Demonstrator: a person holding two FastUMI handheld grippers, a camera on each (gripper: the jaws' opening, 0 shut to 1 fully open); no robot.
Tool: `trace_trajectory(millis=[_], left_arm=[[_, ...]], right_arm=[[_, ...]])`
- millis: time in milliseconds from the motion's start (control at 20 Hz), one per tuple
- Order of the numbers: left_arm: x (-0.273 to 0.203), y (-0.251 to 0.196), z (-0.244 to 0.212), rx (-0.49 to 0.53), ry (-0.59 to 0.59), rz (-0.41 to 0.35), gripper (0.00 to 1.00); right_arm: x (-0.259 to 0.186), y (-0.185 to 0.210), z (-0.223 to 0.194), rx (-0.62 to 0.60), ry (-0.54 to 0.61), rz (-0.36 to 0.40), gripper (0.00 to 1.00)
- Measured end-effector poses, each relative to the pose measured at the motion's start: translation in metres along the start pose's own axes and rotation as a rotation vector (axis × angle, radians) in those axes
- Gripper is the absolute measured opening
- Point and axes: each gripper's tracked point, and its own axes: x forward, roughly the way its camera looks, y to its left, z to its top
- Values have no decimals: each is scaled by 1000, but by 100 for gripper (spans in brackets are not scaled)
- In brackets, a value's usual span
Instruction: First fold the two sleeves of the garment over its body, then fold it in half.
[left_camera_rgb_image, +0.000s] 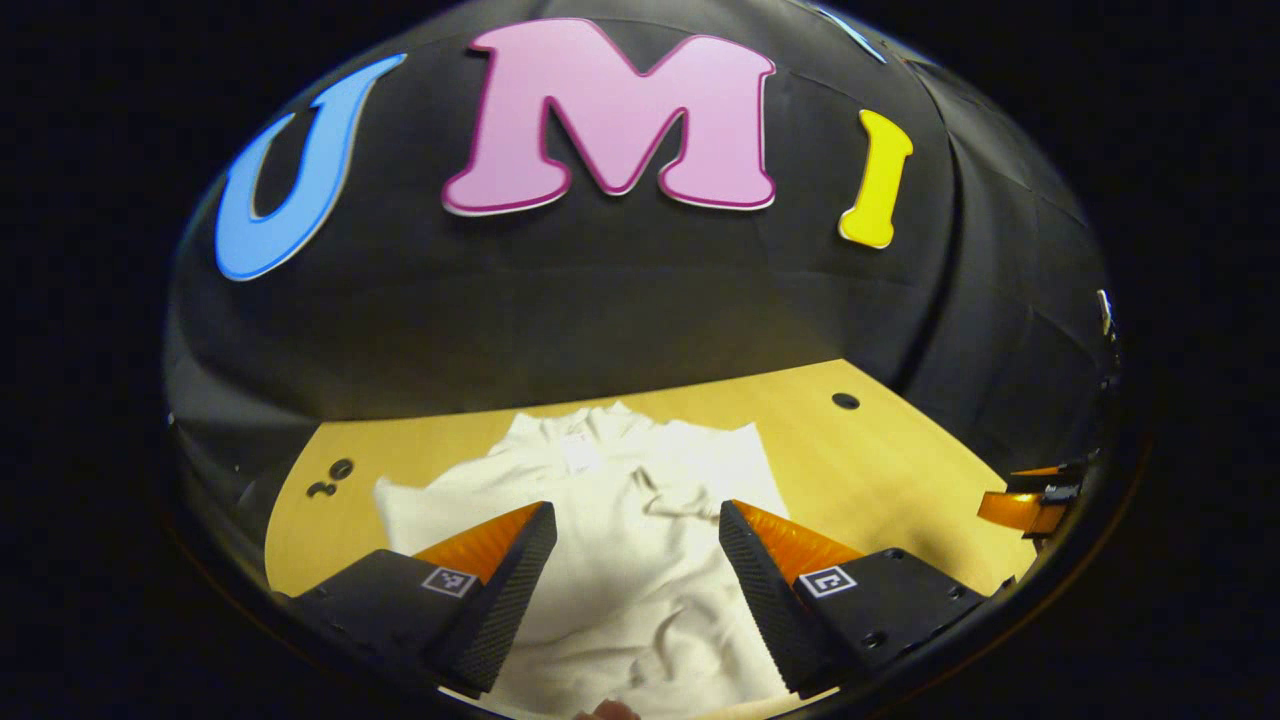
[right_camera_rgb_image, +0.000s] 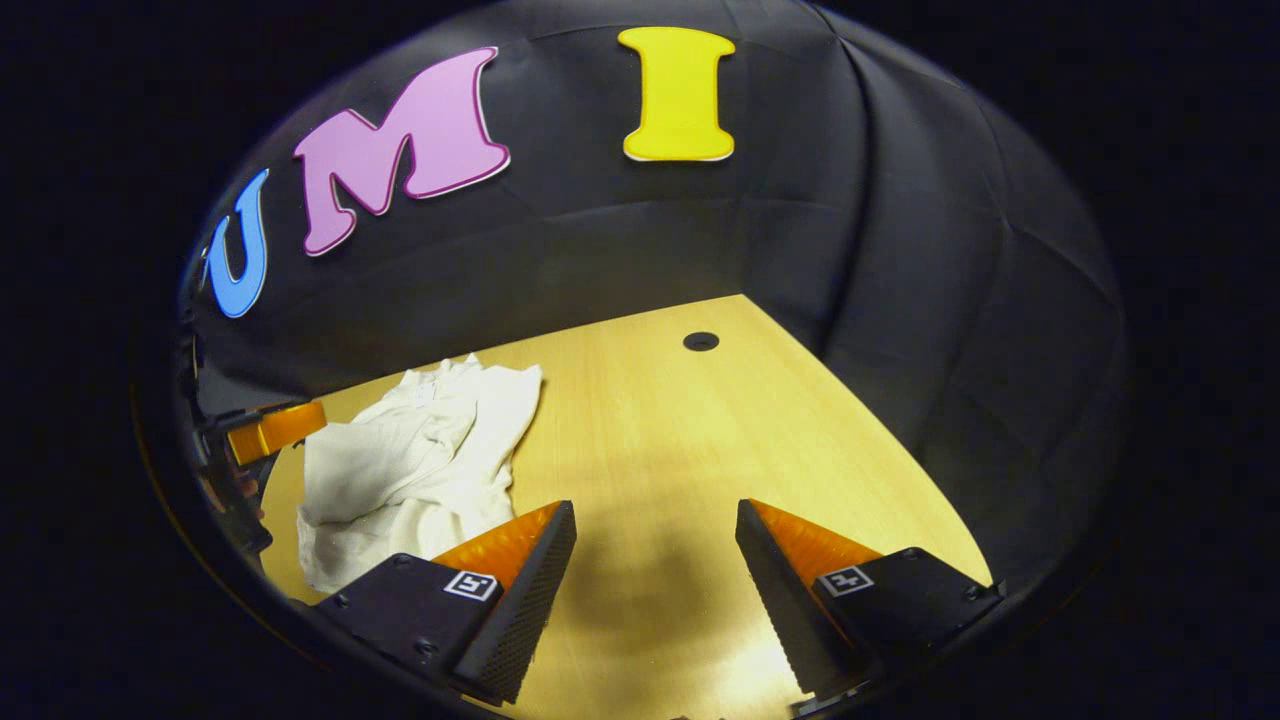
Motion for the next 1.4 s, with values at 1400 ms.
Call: trace_trajectory(millis=[1400], left_arm=[[-71, 138, -228, -205, 375, 206, 100]], right_arm=[[30, 119, -139, -131, 302, 58, 100]])
